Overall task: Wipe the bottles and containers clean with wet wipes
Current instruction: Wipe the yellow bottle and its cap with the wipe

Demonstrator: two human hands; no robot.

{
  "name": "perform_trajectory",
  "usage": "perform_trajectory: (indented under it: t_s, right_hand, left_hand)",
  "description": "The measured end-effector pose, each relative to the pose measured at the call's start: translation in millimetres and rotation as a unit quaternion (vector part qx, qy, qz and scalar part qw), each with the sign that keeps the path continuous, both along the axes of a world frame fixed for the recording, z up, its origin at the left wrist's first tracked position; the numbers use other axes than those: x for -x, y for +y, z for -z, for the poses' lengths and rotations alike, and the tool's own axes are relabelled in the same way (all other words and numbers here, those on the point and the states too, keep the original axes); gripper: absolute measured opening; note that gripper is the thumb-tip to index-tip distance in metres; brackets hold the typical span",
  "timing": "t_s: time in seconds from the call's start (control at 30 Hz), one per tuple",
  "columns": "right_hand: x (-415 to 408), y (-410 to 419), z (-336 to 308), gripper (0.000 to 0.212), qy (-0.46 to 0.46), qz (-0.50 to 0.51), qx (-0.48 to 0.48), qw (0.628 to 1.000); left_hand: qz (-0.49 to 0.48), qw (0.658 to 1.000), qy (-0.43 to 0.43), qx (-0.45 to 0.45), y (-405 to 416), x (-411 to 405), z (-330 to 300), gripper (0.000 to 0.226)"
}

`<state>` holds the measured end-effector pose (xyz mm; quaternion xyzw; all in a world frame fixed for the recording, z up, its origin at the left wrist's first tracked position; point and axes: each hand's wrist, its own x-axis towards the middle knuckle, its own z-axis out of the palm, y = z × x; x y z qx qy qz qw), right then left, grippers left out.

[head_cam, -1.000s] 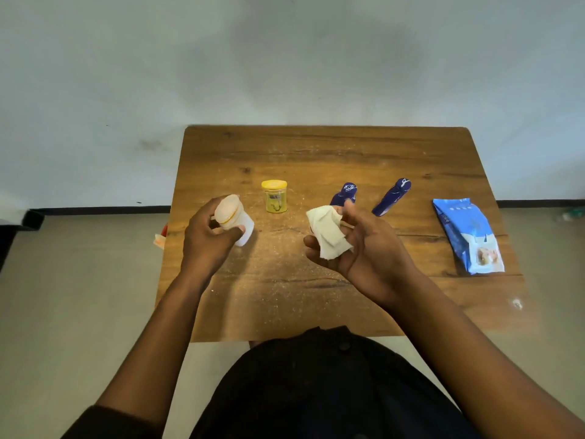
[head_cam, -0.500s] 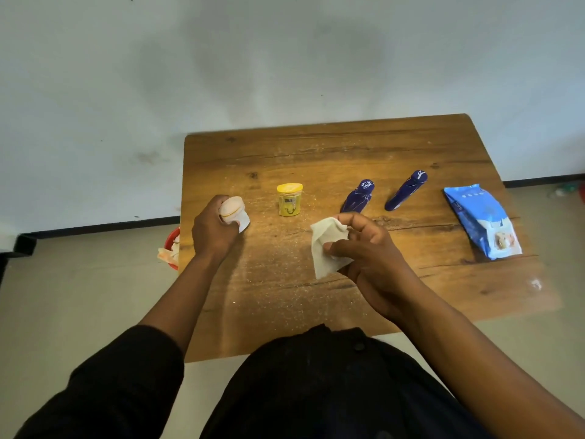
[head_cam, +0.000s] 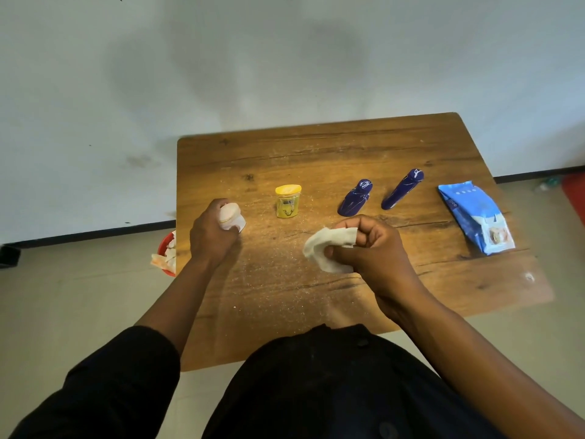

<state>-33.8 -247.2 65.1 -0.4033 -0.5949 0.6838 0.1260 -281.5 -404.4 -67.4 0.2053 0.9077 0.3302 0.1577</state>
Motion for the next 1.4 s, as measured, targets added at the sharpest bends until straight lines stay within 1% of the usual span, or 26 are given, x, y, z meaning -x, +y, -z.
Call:
perform_trajectory:
  t_s: [0.07,0.2,0.33,0.4,0.47,0.53,0.6,0.67,0.8,0.9,1.1,1.27,1.3,1.33,1.4]
  right_hand:
    - [-0.9,1.3,-0.4,0.029,0.0,0.0,-0.008,1.0]
    - [-5.9,4.0,-2.7,0.023,0.005,-0.012,-0.012,1.0]
    - [-12.8,10.7,-2.5,0.031,0.014,-0.02,-0.02,1.0]
    - [-17.9,17.0,-1.4,0.028,0.011,-0.017,-0.017,1.0]
    - [-23.0,22.9,-0.5,0.03,-0.003,-0.011,-0.011,1.0]
    - [-28.2,27.9,-0.7,0.035,-0.012,-0.008,0.005,1.0]
    - [-32.7,31.5,-2.4,0.03,-0.01,-0.013,0.009,1.0]
    - [-36.8,34.8,-5.2,0.026,-0.01,-0.012,0.0,1.0]
    - [-49.7,45.9,-7.7,0.02,0.006,0.016,0.014,1.0]
    - [-59.3,54.3,-10.7,0.018,0.0,0.013,-0.017,1.0]
    - [-72.7,68.1,-14.4,0.027,-0.008,-0.001,-0.02,1.0]
    - [-79.0,76.4,-16.1,0.029,-0.014,-0.006,-0.009,1.0]
    - [-79.0,77.9,-16.3,0.028,-0.012,-0.002,-0.01,1.0]
    - [-79.7,80.0,-16.5,0.025,-0.01,0.002,-0.012,1.0]
    - [-80.6,83.4,-17.3,0.02,-0.005,0.006,-0.022,1.0]
  left_hand:
    - [0.002,1.0,-0.004,-0.001,-0.3,0.5,-1.4,0.063]
    - [0.0,1.0,-0.003,0.002,-1.6,-0.7,-6.2,0.072]
    - [0.0,1.0,-0.021,0.017,0.3,-2.5,-19.5,0.087]
    - [0.017,0.999,0.003,0.041,5.4,-5.2,-32.6,0.089]
    - [0.033,0.995,0.076,0.06,13.5,-9.0,-49.2,0.081]
    - [0.057,0.988,0.134,0.045,26.5,-13.7,-64.8,0.069]
    - [0.088,0.986,0.138,0.032,44.3,-16.6,-71.7,0.062]
    - [0.127,0.983,0.127,0.041,64.8,-18.8,-69.4,0.06]
    - [0.196,0.964,0.131,0.125,101.6,-22.1,-53.7,0.069]
    - [0.212,0.954,0.131,0.169,117.4,-18.8,-39.1,0.071]
    - [0.198,0.956,0.119,0.183,134.8,-18.4,-26.6,0.043]
    - [0.175,0.96,0.109,0.191,133.6,-26.7,-35.4,0.024]
    - [0.16,0.965,0.098,0.181,131.3,-29.4,-40.8,0.022]
    - [0.138,0.975,0.08,0.152,128.5,-34.2,-49.0,0.021]
    - [0.074,0.996,0.007,0.046,121.4,-49.1,-69.2,0.02]
